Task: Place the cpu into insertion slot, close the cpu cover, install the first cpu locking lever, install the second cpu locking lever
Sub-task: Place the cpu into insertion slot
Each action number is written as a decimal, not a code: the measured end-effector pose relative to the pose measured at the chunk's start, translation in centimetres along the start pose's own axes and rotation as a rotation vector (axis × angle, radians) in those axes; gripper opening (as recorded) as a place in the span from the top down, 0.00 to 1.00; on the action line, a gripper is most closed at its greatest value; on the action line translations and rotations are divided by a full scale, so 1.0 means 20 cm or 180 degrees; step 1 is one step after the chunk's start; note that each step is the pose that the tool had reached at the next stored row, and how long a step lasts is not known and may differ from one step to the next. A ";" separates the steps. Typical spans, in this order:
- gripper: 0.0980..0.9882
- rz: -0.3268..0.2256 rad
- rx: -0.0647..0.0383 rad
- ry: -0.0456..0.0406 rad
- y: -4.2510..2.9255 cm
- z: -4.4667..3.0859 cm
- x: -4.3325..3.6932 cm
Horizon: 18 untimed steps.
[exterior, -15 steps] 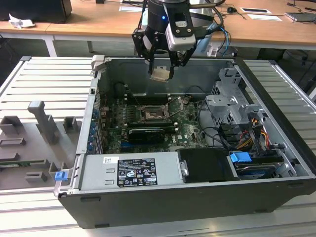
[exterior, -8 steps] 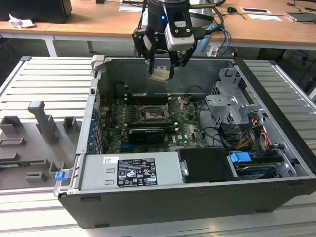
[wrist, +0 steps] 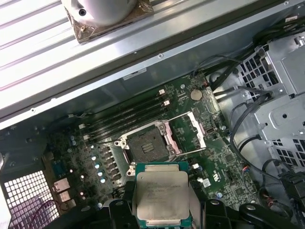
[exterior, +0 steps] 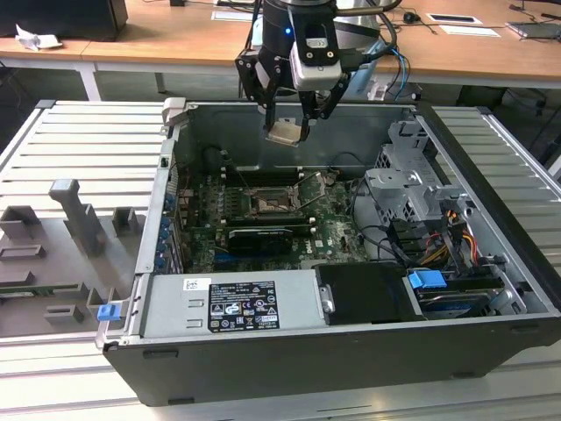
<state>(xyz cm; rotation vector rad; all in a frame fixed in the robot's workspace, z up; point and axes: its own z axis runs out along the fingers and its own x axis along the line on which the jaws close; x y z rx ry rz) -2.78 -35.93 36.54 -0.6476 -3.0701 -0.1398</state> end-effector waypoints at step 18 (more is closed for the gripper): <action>0.52 0.0506 0.0001 -0.0049 -0.001 0.015 0.000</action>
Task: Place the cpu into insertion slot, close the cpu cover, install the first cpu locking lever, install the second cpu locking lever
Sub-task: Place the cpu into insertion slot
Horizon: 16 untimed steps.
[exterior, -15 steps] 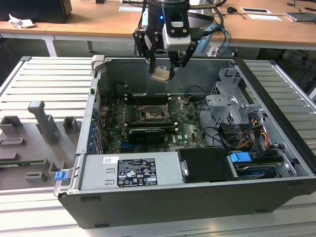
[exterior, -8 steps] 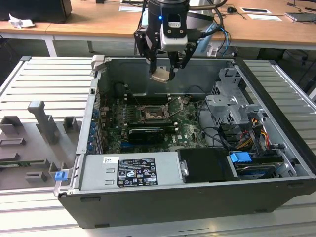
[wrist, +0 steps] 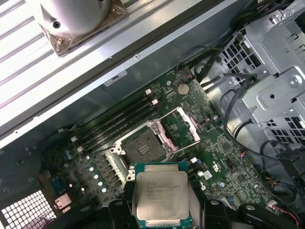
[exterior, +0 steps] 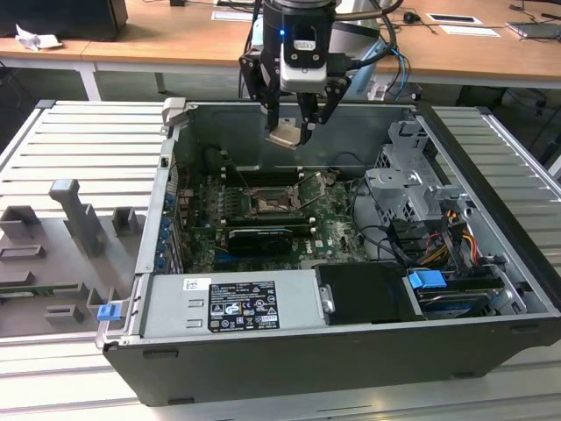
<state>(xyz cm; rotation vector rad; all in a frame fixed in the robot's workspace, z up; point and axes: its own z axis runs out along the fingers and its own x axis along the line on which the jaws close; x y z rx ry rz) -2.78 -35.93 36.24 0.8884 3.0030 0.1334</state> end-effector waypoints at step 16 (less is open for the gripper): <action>0.52 0.0024 0.0000 -0.0003 -0.003 0.030 -0.001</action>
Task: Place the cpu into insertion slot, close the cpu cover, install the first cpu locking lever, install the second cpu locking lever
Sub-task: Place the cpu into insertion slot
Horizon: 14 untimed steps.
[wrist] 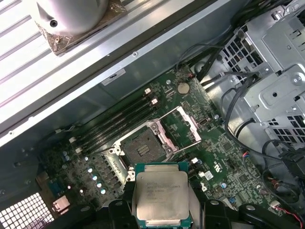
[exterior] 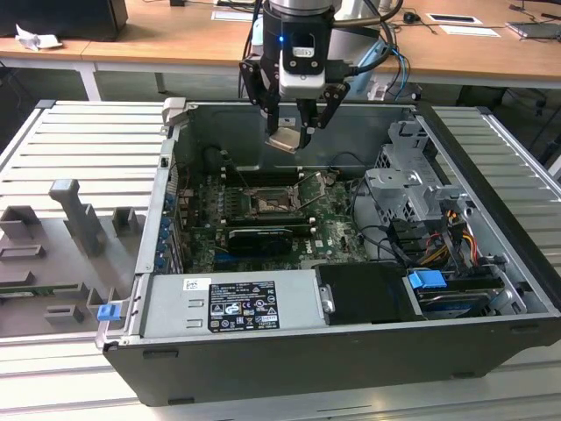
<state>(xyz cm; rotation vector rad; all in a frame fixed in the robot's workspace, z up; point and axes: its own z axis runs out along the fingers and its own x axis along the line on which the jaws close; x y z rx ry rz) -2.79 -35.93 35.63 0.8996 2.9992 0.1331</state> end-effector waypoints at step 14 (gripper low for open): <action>0.52 0.0286 -0.0005 -0.0024 0.000 0.006 0.000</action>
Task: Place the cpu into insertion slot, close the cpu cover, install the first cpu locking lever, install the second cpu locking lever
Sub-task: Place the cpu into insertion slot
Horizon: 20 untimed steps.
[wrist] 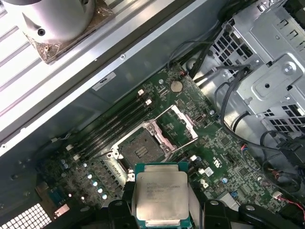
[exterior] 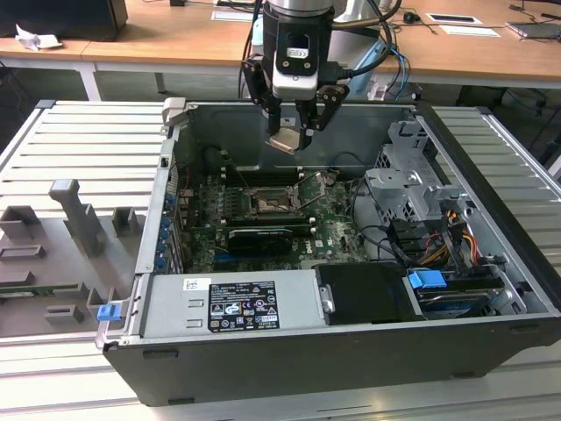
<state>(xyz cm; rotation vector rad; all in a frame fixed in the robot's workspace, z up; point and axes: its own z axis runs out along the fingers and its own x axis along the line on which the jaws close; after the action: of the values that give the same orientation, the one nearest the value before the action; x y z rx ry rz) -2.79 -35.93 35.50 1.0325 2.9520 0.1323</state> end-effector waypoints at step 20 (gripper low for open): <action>0.52 0.0865 -0.0014 -0.0072 -0.003 0.031 0.000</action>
<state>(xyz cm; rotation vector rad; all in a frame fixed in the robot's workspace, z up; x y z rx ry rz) -2.79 -35.94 34.88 1.4191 2.7747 0.1279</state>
